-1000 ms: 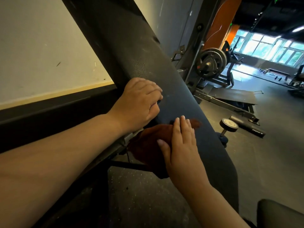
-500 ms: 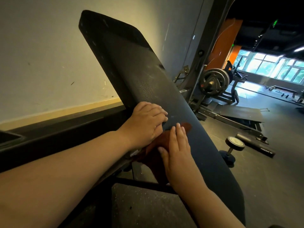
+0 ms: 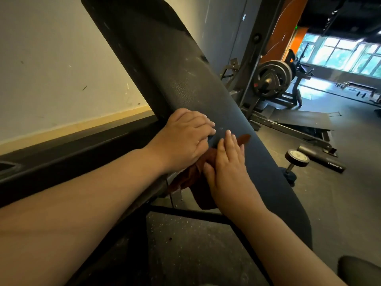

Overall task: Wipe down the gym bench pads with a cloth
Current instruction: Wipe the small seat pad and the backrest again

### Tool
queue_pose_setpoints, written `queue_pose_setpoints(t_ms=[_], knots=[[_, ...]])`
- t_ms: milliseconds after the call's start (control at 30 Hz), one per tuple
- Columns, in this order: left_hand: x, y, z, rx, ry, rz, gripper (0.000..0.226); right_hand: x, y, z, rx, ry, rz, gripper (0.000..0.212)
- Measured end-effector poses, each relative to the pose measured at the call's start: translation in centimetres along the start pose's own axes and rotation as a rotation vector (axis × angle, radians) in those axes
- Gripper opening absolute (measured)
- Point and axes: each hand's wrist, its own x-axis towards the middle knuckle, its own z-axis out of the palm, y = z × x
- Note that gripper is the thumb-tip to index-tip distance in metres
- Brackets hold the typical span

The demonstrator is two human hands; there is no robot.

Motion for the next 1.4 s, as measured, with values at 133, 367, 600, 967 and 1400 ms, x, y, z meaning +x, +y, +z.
queue_pose_setpoints(t_ms=[133,367,600,967,1400], knots=[[-0.2,-0.2,0.2,-0.007,0.044,0.016,0.034,-3.8,2.0,1.0,0.013,-0.044,0.189,0.087],[-0.1,-0.5,-0.3,-0.068,0.008,-0.008,0.036,-1.3,-0.8,1.4,-0.105,0.015,0.188,0.076],[0.8,-2.7,-1.8,-0.043,0.107,-0.053,0.034,1.3,-1.2,-0.4,0.084,-0.009,-0.045,0.073],[1.2,-2.4,-1.1,-0.023,0.093,-0.122,0.033,7.8,0.0,-1.2,0.263,0.001,0.048,0.06],[2.1,-2.5,-2.5,-0.011,0.005,-0.085,0.033,7.2,0.8,-1.9,0.228,-0.017,0.043,0.059]])
